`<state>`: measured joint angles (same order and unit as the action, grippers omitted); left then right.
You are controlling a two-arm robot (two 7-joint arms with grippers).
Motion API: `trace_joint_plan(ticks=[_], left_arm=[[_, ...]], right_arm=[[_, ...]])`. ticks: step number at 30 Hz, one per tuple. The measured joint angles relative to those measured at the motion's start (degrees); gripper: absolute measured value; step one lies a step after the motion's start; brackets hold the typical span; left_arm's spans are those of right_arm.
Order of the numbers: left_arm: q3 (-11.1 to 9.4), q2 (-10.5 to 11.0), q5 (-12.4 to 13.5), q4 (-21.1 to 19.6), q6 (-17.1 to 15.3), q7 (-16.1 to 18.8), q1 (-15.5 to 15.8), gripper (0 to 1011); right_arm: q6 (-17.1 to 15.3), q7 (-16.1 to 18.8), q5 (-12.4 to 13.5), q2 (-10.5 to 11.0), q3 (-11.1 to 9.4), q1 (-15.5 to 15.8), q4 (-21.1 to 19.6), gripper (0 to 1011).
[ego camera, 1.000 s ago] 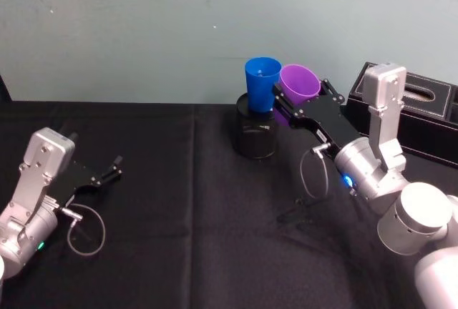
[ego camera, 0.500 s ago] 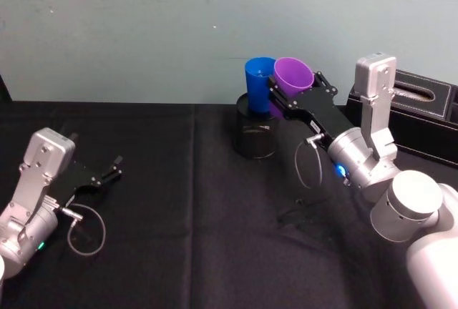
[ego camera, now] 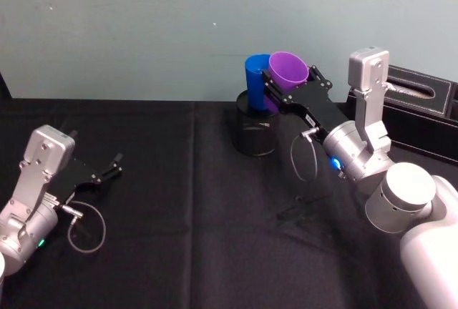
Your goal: Pick up one cup with a gripper and tap it against the other cup.
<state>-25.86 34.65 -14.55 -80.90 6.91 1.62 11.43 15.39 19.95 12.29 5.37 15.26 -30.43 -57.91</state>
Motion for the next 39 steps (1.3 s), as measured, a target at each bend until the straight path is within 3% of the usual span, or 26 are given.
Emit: trace_joint_plan(ticks=[39], left_arm=[[0.0, 0.0, 0.0, 0.0, 0.0, 0.0, 0.0, 1011]], right_arm=[[2.07, 0.73, -0.89, -1.18, 0.14, -3.11, 4.85, 739]])
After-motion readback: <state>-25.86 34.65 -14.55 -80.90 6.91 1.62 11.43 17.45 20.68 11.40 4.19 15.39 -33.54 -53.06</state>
